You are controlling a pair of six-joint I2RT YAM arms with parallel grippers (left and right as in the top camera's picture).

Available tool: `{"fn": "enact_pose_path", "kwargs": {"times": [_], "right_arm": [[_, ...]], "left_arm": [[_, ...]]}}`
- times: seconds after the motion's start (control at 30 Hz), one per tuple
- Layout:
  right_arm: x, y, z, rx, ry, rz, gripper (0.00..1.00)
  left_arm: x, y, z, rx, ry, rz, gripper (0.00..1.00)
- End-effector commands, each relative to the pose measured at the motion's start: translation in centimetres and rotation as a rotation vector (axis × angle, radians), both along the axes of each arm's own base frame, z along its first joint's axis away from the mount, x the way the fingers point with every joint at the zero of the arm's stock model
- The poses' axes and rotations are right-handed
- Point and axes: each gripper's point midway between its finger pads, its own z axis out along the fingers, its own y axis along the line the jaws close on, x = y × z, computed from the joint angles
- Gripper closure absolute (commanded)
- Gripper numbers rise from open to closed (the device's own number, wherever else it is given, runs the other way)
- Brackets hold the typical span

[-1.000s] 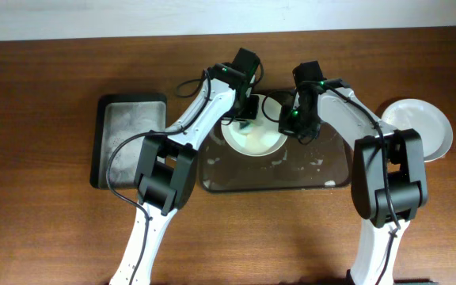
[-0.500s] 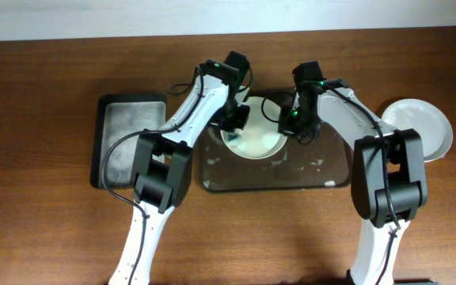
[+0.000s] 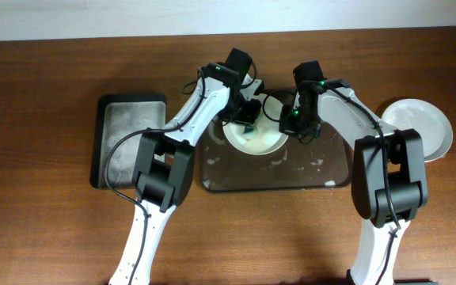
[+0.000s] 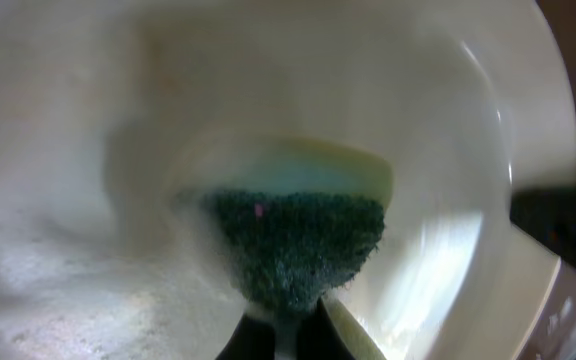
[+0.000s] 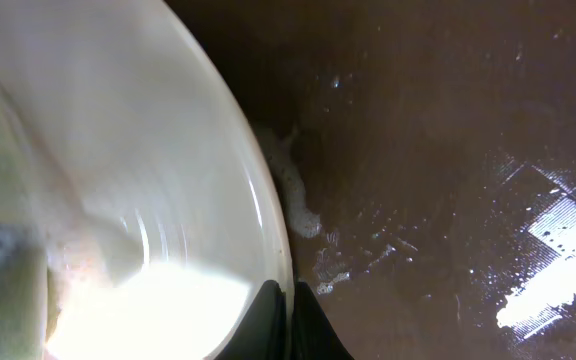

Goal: Clean dirty plates on tray and stack at the side
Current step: 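Scrub the white plate's inside with the sponge in the left gripper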

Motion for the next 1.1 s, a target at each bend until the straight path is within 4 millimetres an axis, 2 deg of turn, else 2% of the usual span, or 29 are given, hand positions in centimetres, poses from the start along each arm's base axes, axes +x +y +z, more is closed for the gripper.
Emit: {"fn": "enact_pose_path", "kwargs": {"times": [0.0, 0.07, 0.2, 0.27, 0.43, 0.63, 0.7, 0.73, 0.83, 0.97, 1.07], "right_arm": [[-0.7, 0.5, -0.7, 0.012, 0.030, 0.011, 0.96], [-0.7, 0.5, -0.7, 0.012, 0.030, 0.011, 0.96], [-0.7, 0.5, -0.7, 0.012, 0.030, 0.011, 0.96], [-0.7, 0.5, -0.7, 0.012, 0.030, 0.011, 0.96], [-0.7, 0.5, -0.7, 0.012, 0.030, 0.011, 0.96], [-0.7, 0.5, -0.7, 0.012, 0.030, 0.011, 0.96], [-0.7, 0.5, -0.7, 0.012, 0.030, 0.011, 0.96], [-0.7, 0.5, -0.7, 0.014, 0.030, 0.011, 0.96], [-0.7, 0.6, -0.7, 0.016, 0.031, 0.012, 0.96], [-0.7, 0.6, -0.7, 0.016, 0.031, 0.012, 0.96], [-0.7, 0.6, -0.7, 0.016, 0.031, 0.012, 0.96]], "left_arm": [[1.9, 4.2, -6.4, 0.266, -0.034, 0.222, 0.99], [2.9, 6.1, -6.4, 0.371, -0.092, 0.335, 0.99], [3.7, 7.8, -5.9, 0.484, -0.170, 0.448, 1.00], [3.5, 8.2, -5.9, 0.511, -0.176, 0.446, 1.00], [1.1, 9.6, -6.1, 0.602, -0.102, 0.401, 1.00], [-4.1, 9.9, -6.2, 0.638, 0.112, 0.269, 1.00], [-6.1, 9.0, -6.1, 0.588, 0.205, 0.179, 0.99], [-7.2, 7.9, -6.1, 0.520, 0.262, 0.108, 1.00], [-8.6, 5.8, -5.8, 0.384, 0.328, -0.002, 1.00], [-9.0, 3.1, -5.3, 0.214, 0.343, -0.112, 1.00], [-7.8, 1.9, -5.4, 0.159, 0.292, -0.115, 1.00]]}}
